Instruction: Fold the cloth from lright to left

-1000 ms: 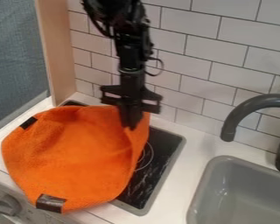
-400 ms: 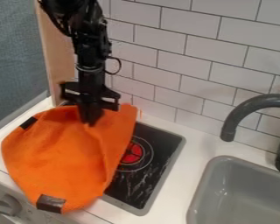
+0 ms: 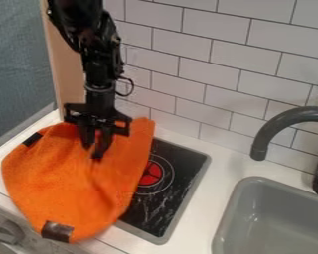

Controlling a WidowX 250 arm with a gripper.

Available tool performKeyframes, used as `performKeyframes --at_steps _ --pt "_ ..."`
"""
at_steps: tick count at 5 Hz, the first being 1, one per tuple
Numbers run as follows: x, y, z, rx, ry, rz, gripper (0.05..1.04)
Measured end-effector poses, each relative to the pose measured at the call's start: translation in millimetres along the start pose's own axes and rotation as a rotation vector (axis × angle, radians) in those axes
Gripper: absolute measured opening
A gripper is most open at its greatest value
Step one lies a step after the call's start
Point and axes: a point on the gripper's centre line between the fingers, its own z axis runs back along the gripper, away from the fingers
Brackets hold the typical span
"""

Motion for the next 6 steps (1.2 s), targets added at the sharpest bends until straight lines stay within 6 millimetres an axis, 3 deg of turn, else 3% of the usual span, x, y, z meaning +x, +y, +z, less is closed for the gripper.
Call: performKeyframes --at_steps 1,2,4,5,6 --pt "-0.4 1.3 0.0 0.008 0.002 0.008 0.802" --pt "-0.6 2.4 0.0 0.015 0.003 0.016 1.014" --pt "-0.8 -0.3 0.8 0.004 0.003 0.002 1.0" --pt "5.7 -5.1 30.4 -0.049 -0.094 0.022 1.0" --pt "5.5 -6.5 36.7 -0.064 -0.134 0.026 1.0"
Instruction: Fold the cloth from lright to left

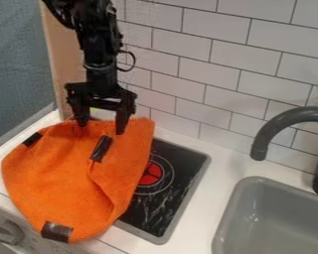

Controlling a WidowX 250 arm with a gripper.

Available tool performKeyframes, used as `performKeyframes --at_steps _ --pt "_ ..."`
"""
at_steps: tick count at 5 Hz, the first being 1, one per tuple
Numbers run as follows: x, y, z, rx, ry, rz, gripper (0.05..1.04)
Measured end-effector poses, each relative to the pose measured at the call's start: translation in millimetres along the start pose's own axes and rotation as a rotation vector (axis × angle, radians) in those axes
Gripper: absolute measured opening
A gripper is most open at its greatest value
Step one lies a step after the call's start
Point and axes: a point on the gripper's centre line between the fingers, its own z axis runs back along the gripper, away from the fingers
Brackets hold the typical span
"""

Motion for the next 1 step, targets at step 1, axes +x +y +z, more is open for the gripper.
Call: performKeyframes --at_steps 1 --pt "0.3 -0.5 0.0 0.0 -0.002 0.0 1.0"
